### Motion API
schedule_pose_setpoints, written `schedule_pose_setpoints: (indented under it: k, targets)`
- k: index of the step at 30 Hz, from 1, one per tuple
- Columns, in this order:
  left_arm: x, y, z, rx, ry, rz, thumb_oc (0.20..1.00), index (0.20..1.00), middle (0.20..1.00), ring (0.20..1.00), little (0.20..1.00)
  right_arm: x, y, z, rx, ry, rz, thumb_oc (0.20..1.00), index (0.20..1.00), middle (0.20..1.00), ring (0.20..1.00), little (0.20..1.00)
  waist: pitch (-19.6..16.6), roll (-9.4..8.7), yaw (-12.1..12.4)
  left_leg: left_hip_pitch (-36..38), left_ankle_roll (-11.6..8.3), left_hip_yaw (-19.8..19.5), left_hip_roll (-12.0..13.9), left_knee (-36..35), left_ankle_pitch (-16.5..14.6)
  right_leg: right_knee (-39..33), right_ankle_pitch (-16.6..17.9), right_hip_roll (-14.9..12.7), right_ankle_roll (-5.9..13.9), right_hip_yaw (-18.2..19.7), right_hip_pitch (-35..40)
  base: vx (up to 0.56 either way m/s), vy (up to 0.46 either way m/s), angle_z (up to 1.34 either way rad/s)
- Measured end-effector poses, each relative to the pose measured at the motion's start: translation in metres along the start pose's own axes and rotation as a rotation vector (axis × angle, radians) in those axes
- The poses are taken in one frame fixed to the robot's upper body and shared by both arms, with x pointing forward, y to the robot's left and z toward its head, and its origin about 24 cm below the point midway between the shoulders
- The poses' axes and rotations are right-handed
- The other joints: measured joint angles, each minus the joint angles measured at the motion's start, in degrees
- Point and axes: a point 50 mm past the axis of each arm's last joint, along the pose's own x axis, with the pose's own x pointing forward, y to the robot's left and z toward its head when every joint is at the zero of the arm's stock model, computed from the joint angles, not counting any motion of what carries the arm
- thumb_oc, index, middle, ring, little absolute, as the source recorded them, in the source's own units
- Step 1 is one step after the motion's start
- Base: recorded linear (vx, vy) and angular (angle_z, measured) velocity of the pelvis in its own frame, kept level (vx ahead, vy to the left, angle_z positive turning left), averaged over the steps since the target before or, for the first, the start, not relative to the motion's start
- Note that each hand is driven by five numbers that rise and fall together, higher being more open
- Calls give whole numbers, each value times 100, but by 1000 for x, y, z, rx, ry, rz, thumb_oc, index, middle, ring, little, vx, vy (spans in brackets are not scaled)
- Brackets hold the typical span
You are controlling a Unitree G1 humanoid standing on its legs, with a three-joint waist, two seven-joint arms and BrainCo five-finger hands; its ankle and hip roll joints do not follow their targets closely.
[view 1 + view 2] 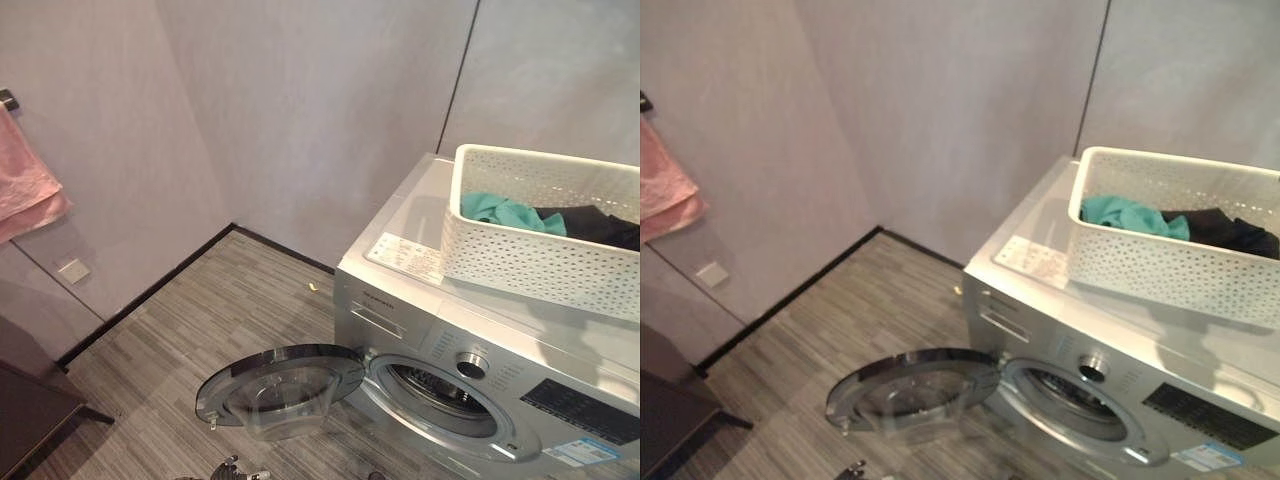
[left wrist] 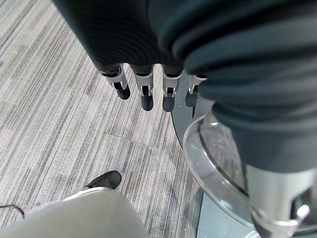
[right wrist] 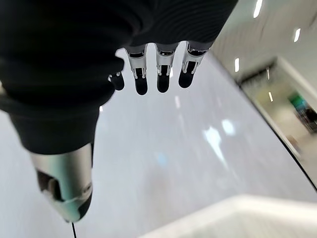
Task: Grab the laundry basket,head to the washer,open it,put in the laundry and shut it.
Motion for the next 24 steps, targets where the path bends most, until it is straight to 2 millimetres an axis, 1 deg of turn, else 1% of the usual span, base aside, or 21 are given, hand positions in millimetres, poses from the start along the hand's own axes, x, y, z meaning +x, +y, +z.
schedule_pose_setpoints:
  k: [2,4,5,6,8,11,13,16,18,24]
  targets:
    - [0,1,2,-21,-3,-11,1000,1000,1000,1000,1000,0,8,-2,-37,14,120,1000,1000,1000,1000,1000,11,-17,41,-23,0,-13,6,0,0,0,-6,1,0,-10,-15,0,0,0]
    - [0,1,-2,-23,7,-26,1000,1000,1000,1000,1000,4,27,-6,-91,56,287,1000,1000,1000,1000,1000,22,-35,74,-28,2,4,3,1,0,0,7,2,-14,-6,-27,0,0,0]
    - [0,0,-2,-24,7,-27,1000,1000,1000,1000,1000,3,30,-7,-107,67,322,1000,1000,1000,1000,1000,22,-35,81,-46,2,-2,1,1,0,0,13,-1,-23,-12,-39,0,0,0]
    - [-1,0,-4,-32,12,-30,1000,1000,1000,1000,1000,5,37,-4,-146,68,388,1000,1000,1000,1000,1000,22,-34,97,-90,4,15,0,2,2,1,39,0,-31,4,-73,0,0,0]
    - [-1,0,-4,-56,16,-45,1000,1000,1000,1000,1000,5,45,1,-177,49,466,1000,1000,1000,1000,1000,38,-59,94,-96,16,3,8,2,14,4,56,11,-38,-6,-73,0,-5,2]
    - [-1,1,-3,-61,13,-48,1000,1000,1000,1000,1000,5,48,6,-183,36,506,1000,1000,1000,1000,1000,56,-88,150,-102,16,-5,10,2,14,3,56,13,-38,-11,-73,1,-5,1]
    - [-1,3,-4,-68,12,-48,1000,1000,1000,1000,1000,4,56,11,-240,9,577,1000,1000,1000,1000,1000,82,-129,166,-106,16,-14,15,2,14,0,54,15,-37,-21,-72,0,0,0]
    - [-1,5,-6,-68,17,-46,1000,1000,1000,1000,1000,3,59,14,-296,-10,622,1000,1000,1000,1000,1000,100,-158,172,-112,14,-19,17,2,15,0,50,11,-34,-39,-75,0,0,0]
    - [-2,4,-7,-70,21,-47,1000,1000,1000,1000,1000,2,60,13,-318,-11,642,1000,1000,1000,1000,1000,117,-184,172,-127,12,-30,17,1,16,0,40,9,-35,-51,-86,0,-17,1]
    - [-3,7,-11,-95,30,-56,1000,1000,1000,1000,1000,2,57,3,-327,41,658,1000,1000,1000,1000,1000,108,-206,171,-237,4,-53,25,2,41,0,45,15,-52,-85,-185,10,-38,2]
